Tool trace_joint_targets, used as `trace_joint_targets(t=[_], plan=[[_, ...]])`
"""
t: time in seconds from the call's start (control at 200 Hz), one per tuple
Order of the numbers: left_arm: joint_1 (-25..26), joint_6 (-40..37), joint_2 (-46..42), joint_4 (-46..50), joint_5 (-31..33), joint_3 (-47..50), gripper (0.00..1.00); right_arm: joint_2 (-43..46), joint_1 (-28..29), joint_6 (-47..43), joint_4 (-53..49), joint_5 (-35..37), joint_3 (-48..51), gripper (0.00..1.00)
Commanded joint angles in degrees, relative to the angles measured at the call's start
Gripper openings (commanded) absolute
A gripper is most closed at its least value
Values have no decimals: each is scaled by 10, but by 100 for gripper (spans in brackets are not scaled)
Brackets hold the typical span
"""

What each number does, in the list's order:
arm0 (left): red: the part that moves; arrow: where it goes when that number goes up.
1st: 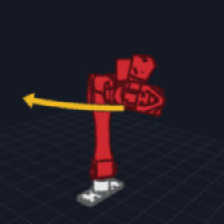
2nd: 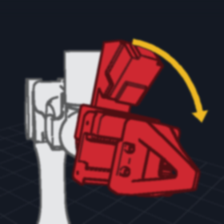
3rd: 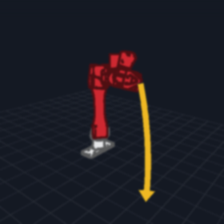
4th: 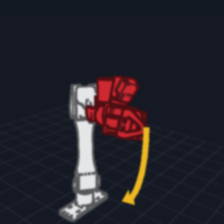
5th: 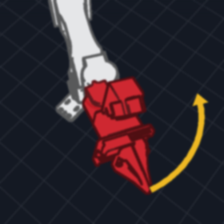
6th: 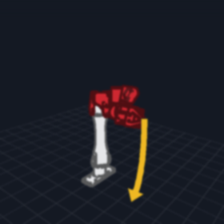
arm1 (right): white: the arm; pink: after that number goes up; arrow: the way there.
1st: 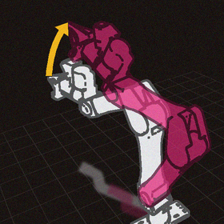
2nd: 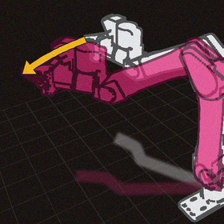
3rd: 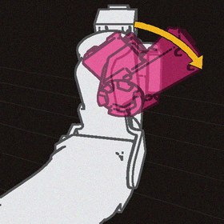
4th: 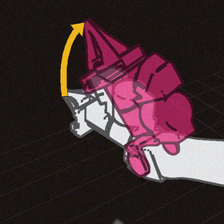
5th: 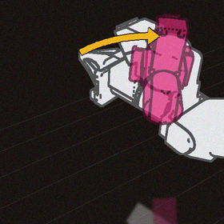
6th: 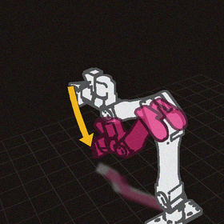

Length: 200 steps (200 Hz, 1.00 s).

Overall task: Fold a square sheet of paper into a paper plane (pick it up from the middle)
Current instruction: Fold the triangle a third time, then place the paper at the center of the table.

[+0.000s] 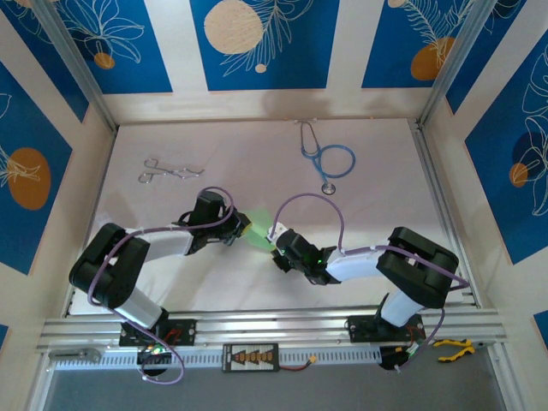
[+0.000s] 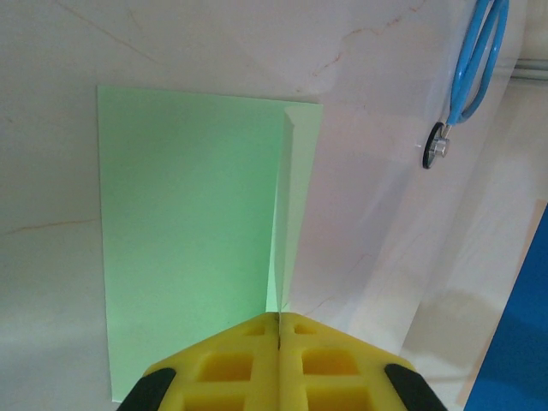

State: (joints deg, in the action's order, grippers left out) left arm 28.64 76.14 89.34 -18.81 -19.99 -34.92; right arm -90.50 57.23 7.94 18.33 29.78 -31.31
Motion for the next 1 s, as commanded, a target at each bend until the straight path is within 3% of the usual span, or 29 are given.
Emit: trace_joint_targets(t=[0.0,0.215,0.43,0.675,0.995], plan=[[-8,-2,-8,2,-15,-7,3,23,-3,0,0,0,8,15],[-8,-13,-19,10,-8,-4,41,25,-5,16,12,-19,13,10],[-8,-84,-42,72,-6,-20,53,23,-11,16,24,-34,13,11],[-8,-78,-19,67,-22,-11,51,46,-16,40,9,-124,5,23],[-9,-43,16,-9,-26,26,27,127,-85,152,-11,-298,33,28]])
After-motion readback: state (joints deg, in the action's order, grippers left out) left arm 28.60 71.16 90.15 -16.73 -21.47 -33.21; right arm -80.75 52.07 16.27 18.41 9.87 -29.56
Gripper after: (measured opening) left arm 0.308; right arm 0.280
